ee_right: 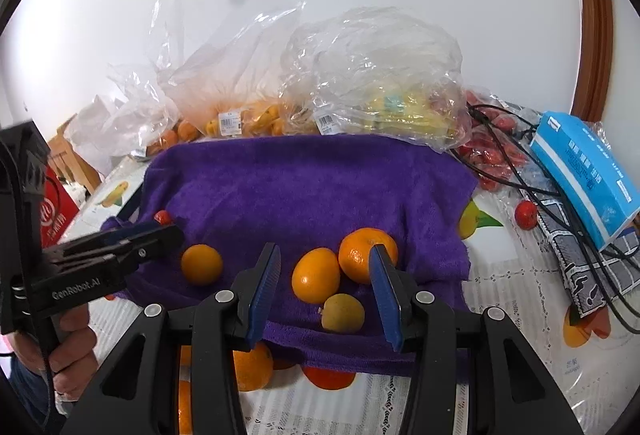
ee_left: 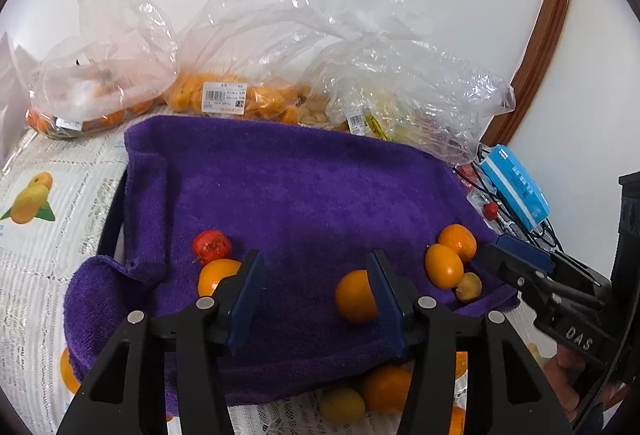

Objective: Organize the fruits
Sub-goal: 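Lower both fruits onto the purple towel and open both grippers, then withdraw from the towel and grasp a stemmed mandarin with the right gripper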

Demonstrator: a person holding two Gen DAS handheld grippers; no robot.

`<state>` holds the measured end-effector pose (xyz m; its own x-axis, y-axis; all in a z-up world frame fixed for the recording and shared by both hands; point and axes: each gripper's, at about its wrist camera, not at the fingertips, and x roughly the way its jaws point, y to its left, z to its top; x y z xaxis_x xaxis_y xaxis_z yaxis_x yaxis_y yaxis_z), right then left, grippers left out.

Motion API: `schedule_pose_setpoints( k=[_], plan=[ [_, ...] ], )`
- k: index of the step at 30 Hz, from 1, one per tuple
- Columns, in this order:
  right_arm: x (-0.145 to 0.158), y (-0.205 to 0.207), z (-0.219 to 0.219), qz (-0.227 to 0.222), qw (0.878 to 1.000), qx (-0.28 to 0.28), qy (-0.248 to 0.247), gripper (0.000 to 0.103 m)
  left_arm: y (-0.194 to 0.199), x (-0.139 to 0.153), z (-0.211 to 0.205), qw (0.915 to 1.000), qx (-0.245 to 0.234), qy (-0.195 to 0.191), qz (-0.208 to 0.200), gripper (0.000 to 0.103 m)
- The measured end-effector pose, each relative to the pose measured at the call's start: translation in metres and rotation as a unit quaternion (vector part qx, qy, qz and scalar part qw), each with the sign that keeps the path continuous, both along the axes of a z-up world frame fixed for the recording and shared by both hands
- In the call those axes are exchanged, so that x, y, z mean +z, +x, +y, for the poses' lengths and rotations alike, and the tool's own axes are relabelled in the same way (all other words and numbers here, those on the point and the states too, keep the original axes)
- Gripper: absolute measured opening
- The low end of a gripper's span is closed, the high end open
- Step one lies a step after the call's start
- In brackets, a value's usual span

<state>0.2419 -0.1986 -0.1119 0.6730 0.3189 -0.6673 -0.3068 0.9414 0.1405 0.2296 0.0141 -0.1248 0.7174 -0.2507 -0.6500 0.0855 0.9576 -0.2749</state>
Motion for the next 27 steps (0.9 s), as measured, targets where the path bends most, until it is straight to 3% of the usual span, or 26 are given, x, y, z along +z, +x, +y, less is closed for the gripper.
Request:
schedule_pose_setpoints(
  k=[7,12,17,20,27],
  plan=[
    [0.015,-0.019,0.013,-0.051,0.998,0.025,-0.011,0.046,-0.008,0.007,-0.002,0.9996,0.003,0.005,-0.027,0.051],
    [0.028,-0.034,0.024,-0.087,0.995,0.039,-0.018,0.046,-0.018,0.017,-0.006,0.9968,0.028,0.042,-0.063,0.051],
    [0.034,-0.042,0.031,-0.058,0.998,0.039,-0.001,0.044,-0.035,0.03,0.009,0.9968,0.032,0.015,-0.072,0.051],
    [0.033,-0.057,0.03,-0.041,0.998,0.032,0.023,0.044,-0.052,0.029,0.02,0.9957,0.052,0.022,-0.073,0.053],
    [-0.002,-0.085,0.04,0.024,0.999,0.035,0.013,0.044,-0.097,0.009,0.061,0.9955,0.085,0.008,-0.043,0.055]
  ],
)
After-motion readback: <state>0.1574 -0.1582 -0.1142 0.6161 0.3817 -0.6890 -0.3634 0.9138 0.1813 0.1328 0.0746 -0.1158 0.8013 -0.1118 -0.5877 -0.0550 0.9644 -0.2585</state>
